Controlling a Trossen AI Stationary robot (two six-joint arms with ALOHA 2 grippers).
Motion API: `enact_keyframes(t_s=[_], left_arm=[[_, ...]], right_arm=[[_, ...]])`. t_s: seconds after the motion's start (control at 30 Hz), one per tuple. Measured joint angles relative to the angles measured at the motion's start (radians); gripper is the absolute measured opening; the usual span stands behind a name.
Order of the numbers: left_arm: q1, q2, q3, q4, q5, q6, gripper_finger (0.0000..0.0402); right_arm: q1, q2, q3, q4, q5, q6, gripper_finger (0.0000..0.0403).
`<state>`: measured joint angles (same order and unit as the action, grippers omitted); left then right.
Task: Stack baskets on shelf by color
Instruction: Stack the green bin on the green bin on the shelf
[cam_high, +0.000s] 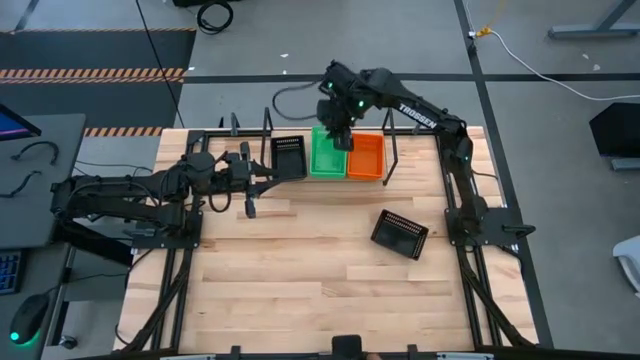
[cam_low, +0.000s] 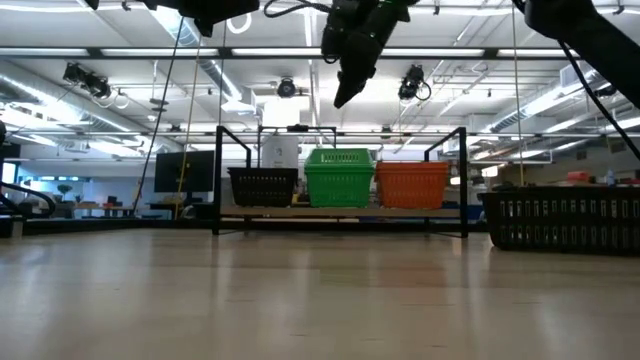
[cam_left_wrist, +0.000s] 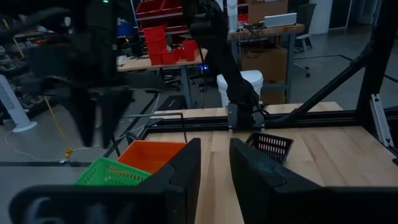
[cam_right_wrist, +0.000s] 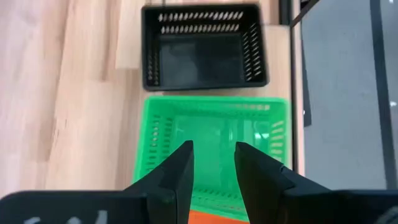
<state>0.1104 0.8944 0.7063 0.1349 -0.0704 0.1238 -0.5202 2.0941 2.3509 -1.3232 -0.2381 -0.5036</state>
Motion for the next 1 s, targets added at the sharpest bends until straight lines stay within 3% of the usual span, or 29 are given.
enact_keyframes(t_s=[0.17,0.27,0.73,1.0], left_arm=[[0.000,0.000,0.000,0.000,0.000,0.001,0.0087],[0.000,0.000,0.000,0.000,0.000,-0.004,0.0085],[-0.002,0.000,0.000,-0.013,0.000,-0.003,0.0086],[-0.001,0.000,0.000,-0.013,0.000,0.004,0.0089]], right_arm=[[0.079,0.004,-0.054,0.004,0.218,-0.005,0.0122],[0.094,-0.001,-0.099,0.072,0.273,-0.068,0.0121],[-0.035,0.000,-0.264,0.252,0.248,-0.077,0.0121],[-0.047,0.001,-0.348,0.330,0.232,-0.124,0.0104]])
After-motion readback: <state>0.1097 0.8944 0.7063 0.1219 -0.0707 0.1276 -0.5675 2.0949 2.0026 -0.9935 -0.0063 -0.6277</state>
